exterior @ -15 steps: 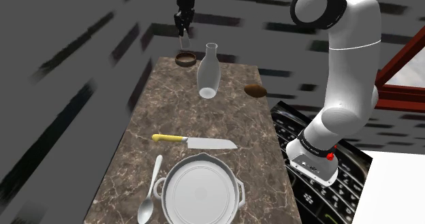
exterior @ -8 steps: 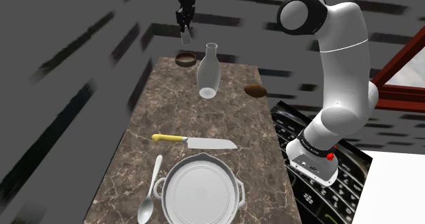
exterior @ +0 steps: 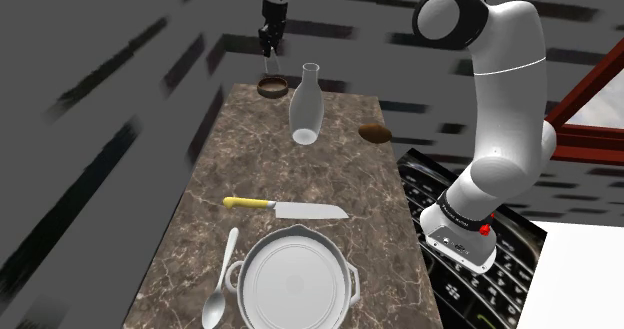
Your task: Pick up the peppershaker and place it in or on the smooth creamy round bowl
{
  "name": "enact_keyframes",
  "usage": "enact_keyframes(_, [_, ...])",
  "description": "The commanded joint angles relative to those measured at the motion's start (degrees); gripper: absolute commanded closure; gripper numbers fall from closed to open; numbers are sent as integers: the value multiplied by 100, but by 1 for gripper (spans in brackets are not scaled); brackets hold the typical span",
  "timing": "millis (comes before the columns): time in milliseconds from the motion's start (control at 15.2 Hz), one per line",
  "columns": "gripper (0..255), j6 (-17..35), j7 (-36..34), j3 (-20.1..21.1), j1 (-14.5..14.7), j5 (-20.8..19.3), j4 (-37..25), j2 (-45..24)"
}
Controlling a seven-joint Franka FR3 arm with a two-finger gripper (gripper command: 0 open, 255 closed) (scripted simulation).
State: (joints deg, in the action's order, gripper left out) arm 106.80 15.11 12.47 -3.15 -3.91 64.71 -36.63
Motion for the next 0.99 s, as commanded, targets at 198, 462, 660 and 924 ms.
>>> enact_keyframes(198, [255, 283, 26, -41, -43, -16, 239, -258])
enact_keyframes(462, [255, 326, 23, -34, -50, -23, 276, -265])
enact_keyframes(660, [255, 325, 20, -23, -58, -31, 276, -266])
enact_keyframes(924, [0, 314, 23, 13, -97, -45, 307, -231])
